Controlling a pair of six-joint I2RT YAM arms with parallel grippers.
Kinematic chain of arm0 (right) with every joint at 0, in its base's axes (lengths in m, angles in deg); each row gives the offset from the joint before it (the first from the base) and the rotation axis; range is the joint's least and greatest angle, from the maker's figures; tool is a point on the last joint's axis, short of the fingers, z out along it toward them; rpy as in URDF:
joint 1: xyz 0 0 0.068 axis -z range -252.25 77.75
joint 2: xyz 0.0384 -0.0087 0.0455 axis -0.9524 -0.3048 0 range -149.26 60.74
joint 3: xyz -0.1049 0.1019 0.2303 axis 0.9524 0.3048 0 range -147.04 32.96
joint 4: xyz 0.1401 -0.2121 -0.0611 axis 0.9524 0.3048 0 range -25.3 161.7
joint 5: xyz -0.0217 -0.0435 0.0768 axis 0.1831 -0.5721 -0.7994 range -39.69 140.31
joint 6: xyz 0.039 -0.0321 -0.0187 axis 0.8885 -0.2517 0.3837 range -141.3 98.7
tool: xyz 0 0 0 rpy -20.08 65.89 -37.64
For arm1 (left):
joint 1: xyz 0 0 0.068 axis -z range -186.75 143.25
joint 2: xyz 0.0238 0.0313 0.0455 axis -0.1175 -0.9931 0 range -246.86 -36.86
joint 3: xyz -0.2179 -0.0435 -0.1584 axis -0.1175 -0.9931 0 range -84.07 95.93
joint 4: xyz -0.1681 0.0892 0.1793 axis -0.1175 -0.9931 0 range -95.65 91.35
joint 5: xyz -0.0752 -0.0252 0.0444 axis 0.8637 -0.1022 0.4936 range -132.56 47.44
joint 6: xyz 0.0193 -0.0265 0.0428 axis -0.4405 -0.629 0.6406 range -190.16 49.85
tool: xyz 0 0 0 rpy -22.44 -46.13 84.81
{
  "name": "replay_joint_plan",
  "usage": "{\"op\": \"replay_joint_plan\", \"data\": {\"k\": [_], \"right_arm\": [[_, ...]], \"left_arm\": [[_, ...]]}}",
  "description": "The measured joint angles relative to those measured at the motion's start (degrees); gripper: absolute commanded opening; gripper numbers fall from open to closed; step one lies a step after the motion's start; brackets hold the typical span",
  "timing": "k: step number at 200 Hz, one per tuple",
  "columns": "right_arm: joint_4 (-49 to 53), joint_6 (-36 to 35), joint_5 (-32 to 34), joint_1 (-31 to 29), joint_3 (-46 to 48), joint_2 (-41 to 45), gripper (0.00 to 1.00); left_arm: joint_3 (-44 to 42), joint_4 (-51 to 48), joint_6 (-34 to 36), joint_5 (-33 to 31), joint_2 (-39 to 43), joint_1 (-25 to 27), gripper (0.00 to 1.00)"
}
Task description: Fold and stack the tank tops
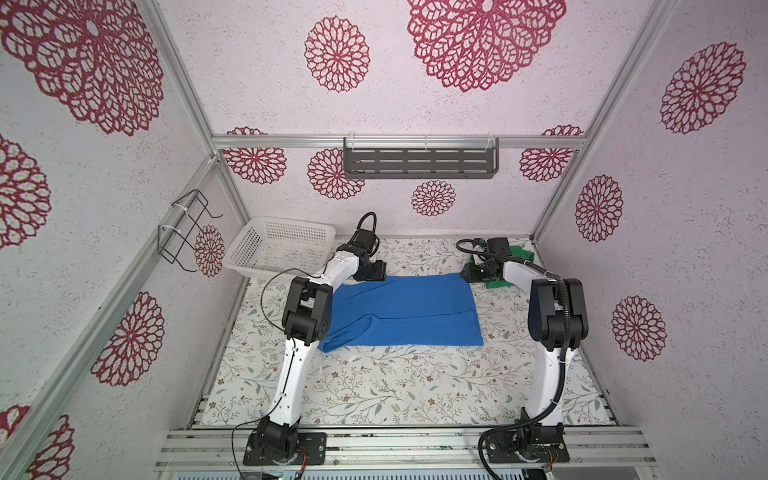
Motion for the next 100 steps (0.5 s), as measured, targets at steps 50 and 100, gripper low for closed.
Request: {"op": "replay_joint_plan", "data": {"k": [50,100], "right_arm": [[-0.09,1.51,-0.83,0.66,-1.2,-1.97,0.45],[0.9,1.62,-1.29,0.76,-5.2,-4.74,0.45]], "left_arm": [[2.34,2.51,-1.99,1.53,-3.1,-0.22,0.42],[2.38,2.84,-2.86,2.71,-3.48,-0.22,0.31]]}}
